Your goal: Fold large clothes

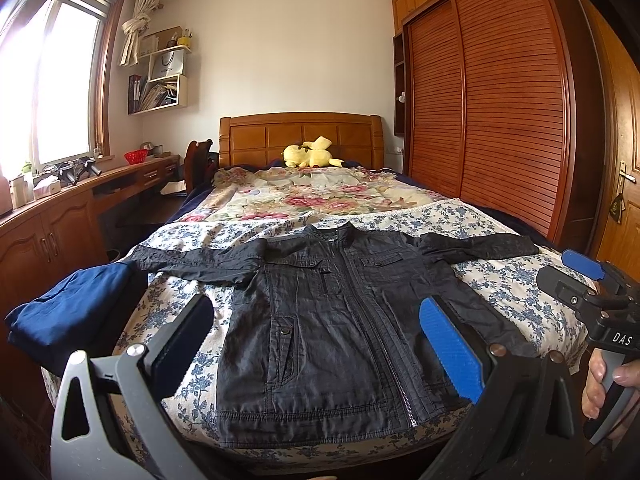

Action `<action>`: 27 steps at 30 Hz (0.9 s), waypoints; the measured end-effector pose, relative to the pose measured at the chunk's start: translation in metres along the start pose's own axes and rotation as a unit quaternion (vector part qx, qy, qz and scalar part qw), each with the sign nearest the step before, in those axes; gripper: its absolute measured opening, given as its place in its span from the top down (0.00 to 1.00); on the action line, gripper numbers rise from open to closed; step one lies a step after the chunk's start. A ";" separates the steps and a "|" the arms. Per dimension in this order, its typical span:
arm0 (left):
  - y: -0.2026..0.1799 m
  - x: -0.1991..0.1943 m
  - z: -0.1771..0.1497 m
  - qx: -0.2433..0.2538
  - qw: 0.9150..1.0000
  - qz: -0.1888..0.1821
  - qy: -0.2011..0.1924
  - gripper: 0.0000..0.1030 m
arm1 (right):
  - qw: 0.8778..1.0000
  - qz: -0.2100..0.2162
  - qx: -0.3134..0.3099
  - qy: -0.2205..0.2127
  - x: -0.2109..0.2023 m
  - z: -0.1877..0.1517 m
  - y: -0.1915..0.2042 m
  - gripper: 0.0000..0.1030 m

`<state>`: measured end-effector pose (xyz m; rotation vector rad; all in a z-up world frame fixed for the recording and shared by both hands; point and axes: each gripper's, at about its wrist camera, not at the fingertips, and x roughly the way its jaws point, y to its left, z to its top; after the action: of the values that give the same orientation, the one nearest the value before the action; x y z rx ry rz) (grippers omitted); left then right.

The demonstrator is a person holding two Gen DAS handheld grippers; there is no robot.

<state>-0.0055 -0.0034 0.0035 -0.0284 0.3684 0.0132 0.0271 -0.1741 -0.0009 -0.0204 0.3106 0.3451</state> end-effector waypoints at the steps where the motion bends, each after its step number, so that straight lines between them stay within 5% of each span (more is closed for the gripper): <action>1: 0.000 0.000 0.000 0.000 1.000 0.000 0.001 0.00 | 1.000 0.000 0.000 0.001 -0.001 -0.001 0.001 0.00; 27: 0.006 0.010 -0.005 -0.003 1.000 0.000 0.011 0.00 | 1.000 0.002 0.005 0.010 0.004 -0.001 -0.001 0.00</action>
<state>0.0015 0.0023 -0.0047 -0.0344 0.3897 0.0148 0.0306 -0.1743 -0.0032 -0.0133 0.3323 0.3470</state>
